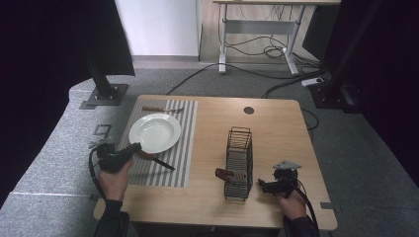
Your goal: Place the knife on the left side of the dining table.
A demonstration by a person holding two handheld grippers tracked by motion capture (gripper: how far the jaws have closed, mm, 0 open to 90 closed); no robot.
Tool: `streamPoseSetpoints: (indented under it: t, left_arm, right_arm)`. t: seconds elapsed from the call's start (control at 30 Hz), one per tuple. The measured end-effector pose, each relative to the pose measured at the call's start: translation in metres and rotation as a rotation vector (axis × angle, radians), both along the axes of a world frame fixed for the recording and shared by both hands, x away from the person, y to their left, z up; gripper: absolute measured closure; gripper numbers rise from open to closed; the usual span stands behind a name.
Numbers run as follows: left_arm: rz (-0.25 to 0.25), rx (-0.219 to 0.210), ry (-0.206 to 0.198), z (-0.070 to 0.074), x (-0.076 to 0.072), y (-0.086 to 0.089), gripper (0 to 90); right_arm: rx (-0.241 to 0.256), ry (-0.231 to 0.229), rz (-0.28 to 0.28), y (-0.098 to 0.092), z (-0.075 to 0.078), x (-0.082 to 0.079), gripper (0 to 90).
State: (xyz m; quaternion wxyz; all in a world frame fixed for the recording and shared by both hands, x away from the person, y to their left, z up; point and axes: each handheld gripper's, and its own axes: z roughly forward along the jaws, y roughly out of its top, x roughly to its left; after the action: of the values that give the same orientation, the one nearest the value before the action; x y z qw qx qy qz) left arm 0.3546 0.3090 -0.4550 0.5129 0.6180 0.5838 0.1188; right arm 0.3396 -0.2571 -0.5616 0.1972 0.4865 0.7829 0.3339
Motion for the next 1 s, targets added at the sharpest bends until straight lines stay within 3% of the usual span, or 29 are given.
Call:
streamPoseSetpoints:
  t: [0.1, 0.27, 0.6, 1.0]
  left_arm:
    - [-0.001, 0.011, -0.007, -0.001, 0.000, 0.001, 74.6]
    - [0.023, 0.079, -0.017, -0.006, -0.001, 0.004, 70.8]
    - [0.044, 0.092, -0.017, -0.018, 0.000, 0.014, 66.6]
    - [0.076, 0.069, -0.007, -0.036, 0.005, 0.026, 62.9]
  right_arm:
    - [0.000, 0.000, 0.000, 0.000, 0.000, 0.000, 0.0]
    - [0.000, 0.000, 0.000, 0.000, 0.000, 0.000, 0.0]
    - [0.000, 0.000, 0.000, 0.000, 0.000, 0.000, 0.0]
    - [0.000, 0.001, 0.000, 0.000, 0.000, 0.000, 0.0]
